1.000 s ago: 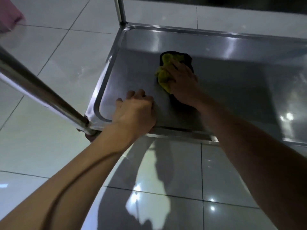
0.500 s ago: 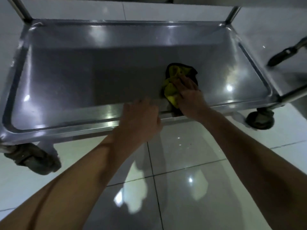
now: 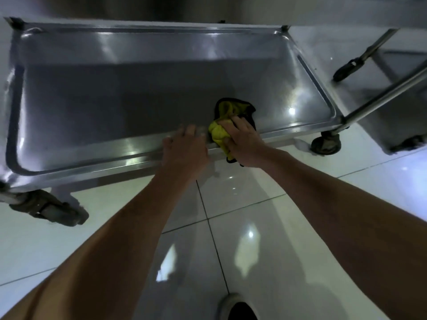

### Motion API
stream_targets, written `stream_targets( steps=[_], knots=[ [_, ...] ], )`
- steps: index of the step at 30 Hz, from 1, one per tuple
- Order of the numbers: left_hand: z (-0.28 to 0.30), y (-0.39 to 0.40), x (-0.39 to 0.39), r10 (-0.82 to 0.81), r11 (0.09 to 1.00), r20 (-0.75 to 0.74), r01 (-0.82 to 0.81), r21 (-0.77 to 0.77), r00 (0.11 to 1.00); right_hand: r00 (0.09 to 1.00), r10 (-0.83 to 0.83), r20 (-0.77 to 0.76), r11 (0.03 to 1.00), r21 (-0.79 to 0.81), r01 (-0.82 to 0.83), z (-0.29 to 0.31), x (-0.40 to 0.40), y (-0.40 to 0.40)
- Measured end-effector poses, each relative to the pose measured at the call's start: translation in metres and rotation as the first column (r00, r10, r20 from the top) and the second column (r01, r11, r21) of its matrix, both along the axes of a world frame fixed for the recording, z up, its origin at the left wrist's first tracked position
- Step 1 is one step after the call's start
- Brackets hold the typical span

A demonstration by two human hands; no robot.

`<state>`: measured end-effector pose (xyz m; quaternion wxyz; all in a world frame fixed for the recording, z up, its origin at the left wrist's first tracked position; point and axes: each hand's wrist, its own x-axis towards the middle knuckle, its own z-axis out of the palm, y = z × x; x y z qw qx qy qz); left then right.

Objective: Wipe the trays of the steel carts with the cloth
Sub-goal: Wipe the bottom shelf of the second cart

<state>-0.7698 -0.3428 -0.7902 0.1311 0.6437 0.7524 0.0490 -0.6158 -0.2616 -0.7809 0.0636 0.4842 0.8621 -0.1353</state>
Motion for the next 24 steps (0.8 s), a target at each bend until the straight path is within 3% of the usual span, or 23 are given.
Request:
stream_targets(
  steps=[5,8,13,16,18,22,24],
  knots=[
    [0.017,-0.009,-0.014,-0.091,0.996,-0.009,0.09,-0.029,0.996,0.99,0.04,0.136,0.991,-0.135,-0.022,0.025,-0.006,-0.003],
    [0.013,-0.003,-0.01,-0.027,0.999,0.022,0.028,-0.033,0.999,0.981,0.109,0.162,0.994,-0.044,-0.104,0.023,-0.007,0.006],
    [-0.002,0.006,-0.002,0.081,0.992,0.039,-0.084,0.09,0.996,0.96,0.269,0.082,0.956,0.101,-0.277,-0.001,0.0,0.011],
    [-0.007,0.006,-0.003,0.134,0.98,0.055,-0.14,0.144,0.99,0.96,0.241,-0.142,0.952,0.225,-0.206,-0.01,0.004,0.011],
    [-0.008,0.008,0.001,0.196,0.962,0.089,-0.209,0.177,0.977,0.944,0.283,-0.168,0.932,0.278,-0.23,-0.014,0.005,0.012],
    [-0.002,0.017,0.007,0.355,0.922,0.149,-0.372,0.106,0.923,0.934,0.302,-0.19,0.944,0.197,-0.265,-0.02,0.012,0.03],
    [0.003,0.021,0.014,0.361,0.924,0.117,-0.371,0.088,0.925,0.918,0.317,-0.239,0.942,0.188,-0.277,-0.024,0.017,0.037]
  ],
)
